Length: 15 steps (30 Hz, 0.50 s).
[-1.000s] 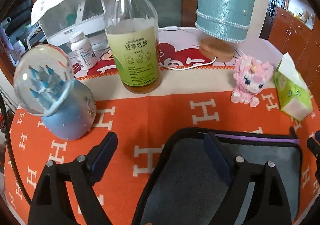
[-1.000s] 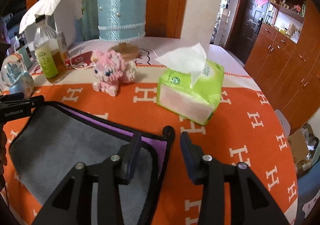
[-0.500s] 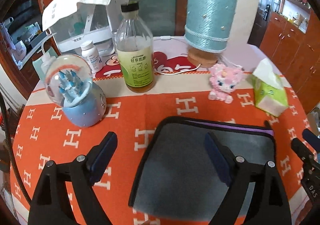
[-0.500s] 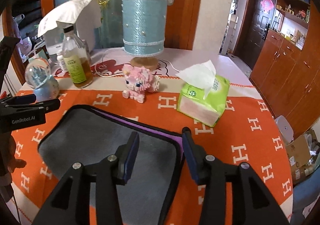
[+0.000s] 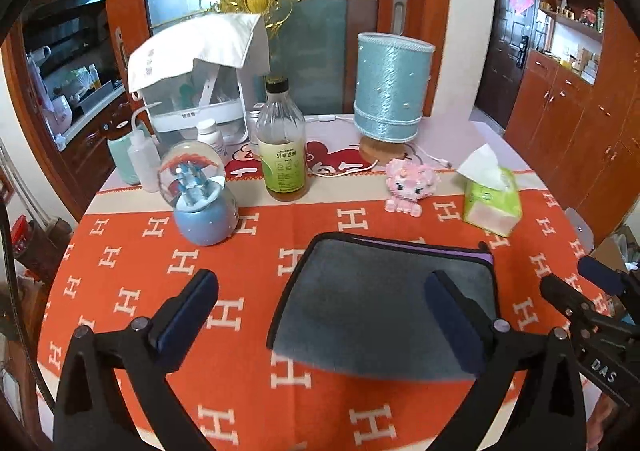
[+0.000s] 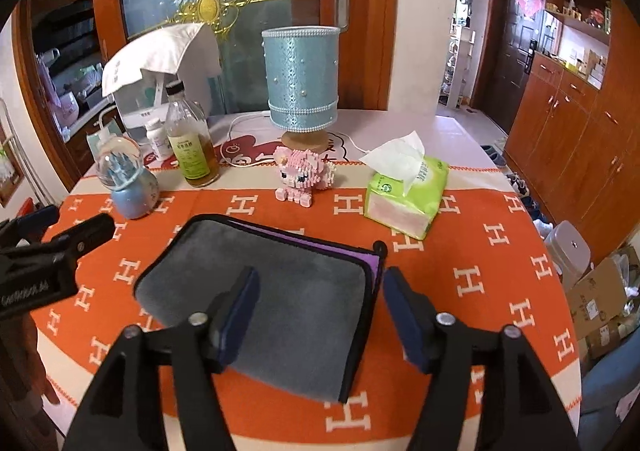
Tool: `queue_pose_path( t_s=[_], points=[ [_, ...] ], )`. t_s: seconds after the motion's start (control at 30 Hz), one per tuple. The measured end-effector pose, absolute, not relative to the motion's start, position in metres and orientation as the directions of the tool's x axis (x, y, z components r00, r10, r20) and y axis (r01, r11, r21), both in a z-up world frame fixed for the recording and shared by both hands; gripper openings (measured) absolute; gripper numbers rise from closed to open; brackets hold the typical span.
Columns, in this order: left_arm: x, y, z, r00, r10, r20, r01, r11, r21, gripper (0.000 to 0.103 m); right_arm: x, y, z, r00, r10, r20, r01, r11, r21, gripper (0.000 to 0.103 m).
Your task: Fold towel
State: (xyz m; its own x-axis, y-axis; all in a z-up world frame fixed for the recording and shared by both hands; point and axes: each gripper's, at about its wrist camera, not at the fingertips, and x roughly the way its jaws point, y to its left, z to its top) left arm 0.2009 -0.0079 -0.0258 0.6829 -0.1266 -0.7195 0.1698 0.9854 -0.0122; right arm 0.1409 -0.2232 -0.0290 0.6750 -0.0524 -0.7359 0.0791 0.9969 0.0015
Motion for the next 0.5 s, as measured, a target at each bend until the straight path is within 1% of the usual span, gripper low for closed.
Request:
queue_pose_path(
  t_s=[0.17, 0.23, 0.3, 0.4, 0.5],
  points=[
    [0.157, -0.004, -0.009, 0.683, -0.138, -0.717, 0.174, 0.984, -0.024, 0.102, 0.111, -0.223, -0.013, 0.678, -0.05, -0.733, 0.088, 0.996, 0.014, 0.067],
    [0.141, -0.004, -0.004, 0.687, -0.138, -0.714, 0.173, 0.985, -0.024, 0.102, 0.097, -0.224, -0.007, 0.683, -0.041, -0.729, 0.087, 0.996, 0.025, 0.07],
    [0.121, -0.003, 0.001, 0.694, -0.13, -0.708, 0.17, 0.985, -0.015, 0.102, 0.083, -0.225, -0.003, 0.686, -0.038, -0.726, 0.091, 0.995, 0.035, 0.076],
    [0.096, -0.001, 0.007, 0.704, -0.128, -0.698, 0.165, 0.986, -0.015, 0.102, 0.062, -0.228, 0.003, 0.694, -0.019, -0.72, 0.088, 0.994, 0.06, 0.079],
    [0.074, 0.002, 0.01, 0.714, -0.135, -0.687, 0.167, 0.986, -0.02, 0.102, 0.044, -0.229, 0.007, 0.703, -0.004, -0.711, 0.083, 0.994, 0.077, 0.08]
  ],
)
